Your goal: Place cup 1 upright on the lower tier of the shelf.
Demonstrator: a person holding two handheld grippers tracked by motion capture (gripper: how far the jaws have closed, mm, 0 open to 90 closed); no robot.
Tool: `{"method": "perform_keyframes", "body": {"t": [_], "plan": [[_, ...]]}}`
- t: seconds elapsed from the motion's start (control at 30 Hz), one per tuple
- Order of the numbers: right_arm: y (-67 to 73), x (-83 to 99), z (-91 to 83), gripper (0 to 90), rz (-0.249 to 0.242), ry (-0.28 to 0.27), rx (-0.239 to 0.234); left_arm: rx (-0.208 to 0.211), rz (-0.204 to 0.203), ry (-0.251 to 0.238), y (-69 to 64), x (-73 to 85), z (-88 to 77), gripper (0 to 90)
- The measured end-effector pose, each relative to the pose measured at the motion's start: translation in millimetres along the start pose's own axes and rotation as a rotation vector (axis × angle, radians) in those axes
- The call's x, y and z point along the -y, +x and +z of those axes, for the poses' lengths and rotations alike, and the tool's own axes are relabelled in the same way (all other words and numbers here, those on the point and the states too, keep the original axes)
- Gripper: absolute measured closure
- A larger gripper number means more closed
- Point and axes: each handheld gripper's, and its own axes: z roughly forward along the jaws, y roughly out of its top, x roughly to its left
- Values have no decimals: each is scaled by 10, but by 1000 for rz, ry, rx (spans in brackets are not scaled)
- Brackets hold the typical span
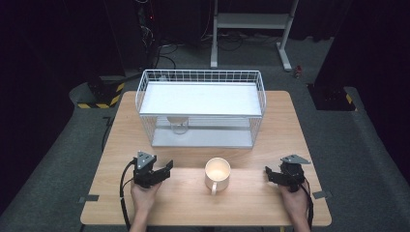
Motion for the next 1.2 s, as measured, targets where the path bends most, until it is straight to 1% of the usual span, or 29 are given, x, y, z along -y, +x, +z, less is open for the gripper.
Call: {"method": "perform_keyframes", "body": {"t": [0.13, 0.23, 0.27, 0.53, 0.63, 0.8, 0.9, 0.93, 0.97, 1.03, 1.17, 1.2], "plan": [[0, 0, 0, 226, 0, 0, 0, -12, 13, 8, -22, 40, 10, 289], [0, 0, 0, 226, 0, 0, 0, -17, 13, 17, -38, 80, 24, 287], [0, 0, 0, 226, 0, 0, 0, -22, 20, 24, -40, 95, 29, 286], [0, 0, 0, 226, 0, 0, 0, -47, 26, 54, -43, 212, 84, 284], [0, 0, 0, 226, 0, 0, 0, -58, 28, 65, -47, 236, 88, 284], [0, 0, 0, 226, 0, 0, 0, -84, 43, 91, -32, 278, 117, 283], [0, 0, 1, 227, -6, -1, -4, -85, 25, 103, -3, 295, 135, 284], [3, -1, -2, 227, -7, 2, -7, -92, 19, 103, 0, 300, 143, 284], [12, -1, -1, 227, -3, 2, -10, -96, 23, 106, 2, 303, 149, 283], [11, -1, 0, 227, -13, 2, -14, -100, 28, 116, 6, 307, 160, 283], [12, -2, 0, 227, -11, 1, -14, -128, 41, 127, 4, 318, 197, 282], [21, -1, -3, 226, -2, 4, -9, -132, 48, 132, 5, 321, 209, 282]]}}
